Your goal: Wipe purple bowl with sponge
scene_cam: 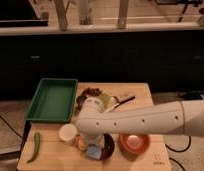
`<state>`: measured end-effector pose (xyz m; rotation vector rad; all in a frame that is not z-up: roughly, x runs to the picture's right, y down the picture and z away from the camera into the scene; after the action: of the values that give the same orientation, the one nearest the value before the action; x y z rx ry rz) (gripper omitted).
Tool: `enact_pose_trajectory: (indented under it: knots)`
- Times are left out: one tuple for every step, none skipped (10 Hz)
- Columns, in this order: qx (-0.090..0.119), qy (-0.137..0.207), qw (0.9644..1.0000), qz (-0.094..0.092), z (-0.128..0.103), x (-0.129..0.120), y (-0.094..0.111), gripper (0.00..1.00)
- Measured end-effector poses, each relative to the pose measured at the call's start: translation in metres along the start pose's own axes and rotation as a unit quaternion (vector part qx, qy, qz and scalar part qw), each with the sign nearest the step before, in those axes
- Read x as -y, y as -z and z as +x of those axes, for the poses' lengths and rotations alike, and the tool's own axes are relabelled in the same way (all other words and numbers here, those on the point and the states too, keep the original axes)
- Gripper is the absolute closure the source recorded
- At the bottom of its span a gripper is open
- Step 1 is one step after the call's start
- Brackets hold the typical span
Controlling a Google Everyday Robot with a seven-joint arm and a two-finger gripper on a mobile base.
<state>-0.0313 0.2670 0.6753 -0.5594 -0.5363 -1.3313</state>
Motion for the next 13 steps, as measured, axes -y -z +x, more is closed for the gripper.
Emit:
enact_pose_trajectory:
  knots:
    - [-0.002, -0.006, 1.0, 0.002, -0.002, -0.011, 0.002, 1.0]
    - [-0.006, -0.014, 0.9999, 0.003, -0.002, -0.023, 0.005, 1.0]
    - [-0.014, -0.032, 0.9994, 0.006, 0.001, -0.039, 0.009, 1.0]
    - [-0.019, -0.046, 0.9988, 0.006, 0.007, -0.048, 0.011, 1.0]
    - [-0.026, -0.052, 0.9983, 0.007, 0.016, -0.051, 0.013, 1.0]
    - [-0.035, -0.058, 0.9977, 0.007, 0.031, -0.051, 0.016, 1.0]
    - [-0.037, -0.06, 0.9975, 0.004, 0.042, -0.048, 0.018, 1.0]
    - [-0.038, -0.059, 0.9975, 0.001, 0.048, -0.046, 0.018, 1.0]
    - [-0.039, -0.05, 0.998, -0.006, 0.058, -0.037, 0.017, 1.0]
    - [-0.036, -0.038, 0.9986, -0.01, 0.061, -0.024, 0.015, 1.0]
    - [-0.034, -0.026, 0.999, -0.013, 0.062, -0.014, 0.012, 1.0]
    - [-0.03, -0.012, 0.9993, -0.017, 0.061, -0.003, 0.008, 1.0]
    - [-0.025, 0.009, 0.9995, -0.019, 0.057, 0.012, 0.005, 1.0]
